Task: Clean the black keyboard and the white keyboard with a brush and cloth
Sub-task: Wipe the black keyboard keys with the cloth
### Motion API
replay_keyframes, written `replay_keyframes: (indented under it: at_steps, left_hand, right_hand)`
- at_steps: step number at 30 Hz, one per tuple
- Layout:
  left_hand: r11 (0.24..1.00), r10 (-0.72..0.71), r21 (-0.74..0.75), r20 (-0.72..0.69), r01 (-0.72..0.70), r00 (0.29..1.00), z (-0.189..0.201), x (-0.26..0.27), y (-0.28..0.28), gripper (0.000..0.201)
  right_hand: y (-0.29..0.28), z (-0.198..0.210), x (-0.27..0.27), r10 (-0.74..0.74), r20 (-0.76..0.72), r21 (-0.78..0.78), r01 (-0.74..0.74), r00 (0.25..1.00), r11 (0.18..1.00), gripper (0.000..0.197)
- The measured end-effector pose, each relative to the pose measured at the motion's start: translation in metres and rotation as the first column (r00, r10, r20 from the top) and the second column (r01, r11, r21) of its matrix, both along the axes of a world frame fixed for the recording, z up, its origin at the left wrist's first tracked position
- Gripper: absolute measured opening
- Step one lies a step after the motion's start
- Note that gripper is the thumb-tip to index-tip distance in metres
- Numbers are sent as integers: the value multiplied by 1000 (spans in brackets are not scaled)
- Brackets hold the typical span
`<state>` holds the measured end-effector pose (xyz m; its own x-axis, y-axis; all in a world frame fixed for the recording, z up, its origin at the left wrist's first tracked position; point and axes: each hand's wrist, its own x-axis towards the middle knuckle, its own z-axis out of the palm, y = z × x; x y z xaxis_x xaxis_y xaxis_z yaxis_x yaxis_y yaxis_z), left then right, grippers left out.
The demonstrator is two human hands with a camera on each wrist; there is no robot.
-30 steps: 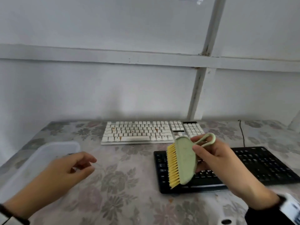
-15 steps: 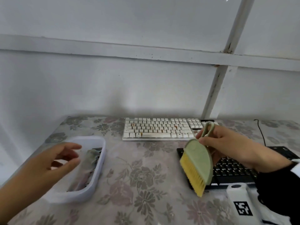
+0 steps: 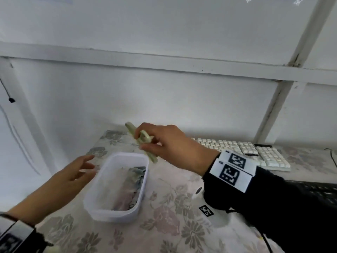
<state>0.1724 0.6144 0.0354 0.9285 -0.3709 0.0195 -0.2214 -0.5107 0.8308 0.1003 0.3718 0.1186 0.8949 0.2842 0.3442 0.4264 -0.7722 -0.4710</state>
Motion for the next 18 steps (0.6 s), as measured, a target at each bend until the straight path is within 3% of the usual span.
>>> replay_keyframes:
  at_steps: [5,9,12,15,18]
  left_hand:
    - [972,111,-196,-120,-133,987,0,9,3,27]
    - [956,174,-207,-163,-206,971,1,9,3,36]
    - [961,163,-196,-175,-197,971,2,9,0,32]
    - [973,117,-180,-165,-146,979,3,10,-4,27]
    - [984,89,-138,-156,-110,984,0,15,-5,27]
  right_hand:
    - [49,-28,26,198,30,-299,-181,980,937,26]
    - [67,-60,34,225,-6,-408,-208,974,889,28]
    - [70,-78,32,249,-55,-484,-244,967,840,34]
    - [66,-86,31,291,-65,-494,-285,954,822,36]
    - [60,-85,34,306,-105,-411,-322,946,853,35]
